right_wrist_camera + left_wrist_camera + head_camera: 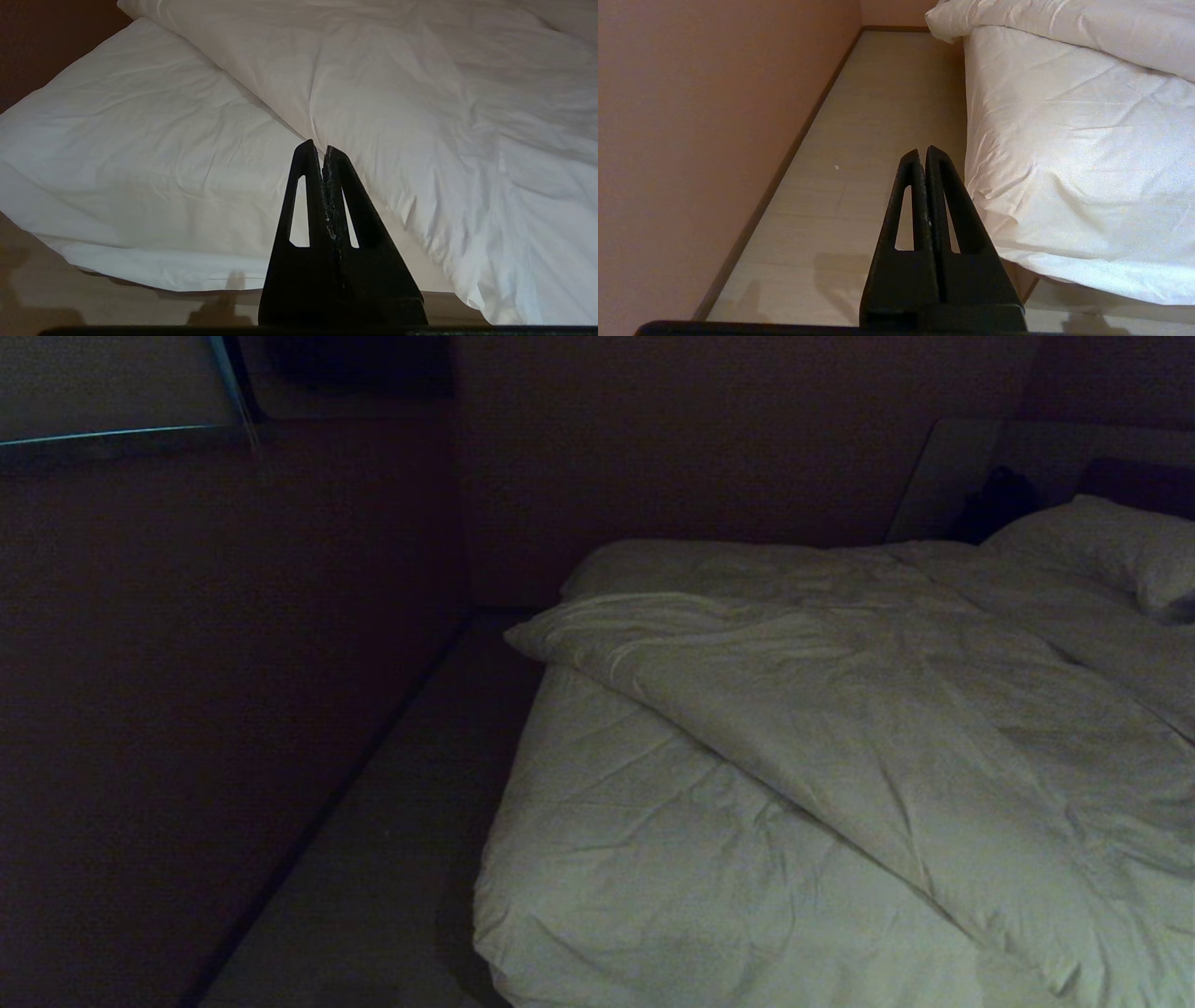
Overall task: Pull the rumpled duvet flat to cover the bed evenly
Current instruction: Hold the folded corner of the quilt
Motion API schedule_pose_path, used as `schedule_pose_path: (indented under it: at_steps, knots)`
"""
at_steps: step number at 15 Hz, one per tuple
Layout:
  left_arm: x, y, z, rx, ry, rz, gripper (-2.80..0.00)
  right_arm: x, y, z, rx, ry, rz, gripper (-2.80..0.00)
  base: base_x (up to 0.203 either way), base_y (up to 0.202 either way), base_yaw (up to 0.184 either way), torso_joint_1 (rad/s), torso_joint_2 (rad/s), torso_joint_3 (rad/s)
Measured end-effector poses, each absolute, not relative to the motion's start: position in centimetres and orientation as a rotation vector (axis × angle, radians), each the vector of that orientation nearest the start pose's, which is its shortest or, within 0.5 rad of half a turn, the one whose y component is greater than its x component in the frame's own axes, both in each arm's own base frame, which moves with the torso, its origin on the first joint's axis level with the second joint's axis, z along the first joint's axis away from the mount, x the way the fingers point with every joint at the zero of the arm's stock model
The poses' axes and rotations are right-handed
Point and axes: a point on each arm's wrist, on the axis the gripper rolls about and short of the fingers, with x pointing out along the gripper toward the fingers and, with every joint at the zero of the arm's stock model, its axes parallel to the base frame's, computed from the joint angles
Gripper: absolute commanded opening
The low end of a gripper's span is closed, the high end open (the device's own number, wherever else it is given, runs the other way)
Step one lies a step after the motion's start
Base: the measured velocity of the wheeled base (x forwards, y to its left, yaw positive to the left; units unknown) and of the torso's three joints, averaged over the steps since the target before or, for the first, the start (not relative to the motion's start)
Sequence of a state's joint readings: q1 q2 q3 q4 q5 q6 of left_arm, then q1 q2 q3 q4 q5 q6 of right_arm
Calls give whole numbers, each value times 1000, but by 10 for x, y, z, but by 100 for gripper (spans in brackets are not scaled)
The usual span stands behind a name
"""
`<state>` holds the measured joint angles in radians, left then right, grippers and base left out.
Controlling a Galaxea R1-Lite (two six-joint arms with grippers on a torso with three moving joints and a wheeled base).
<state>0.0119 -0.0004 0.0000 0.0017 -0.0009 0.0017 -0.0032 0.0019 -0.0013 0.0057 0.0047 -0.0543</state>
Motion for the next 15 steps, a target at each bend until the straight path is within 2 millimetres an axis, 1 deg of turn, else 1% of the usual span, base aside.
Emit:
schedule_pose_path:
  at_steps: [15]
  knots:
    - [-23,0,75,2,1,10,-280,-23,0,75,-60,6,4,-280,0,0,0,0,0,0]
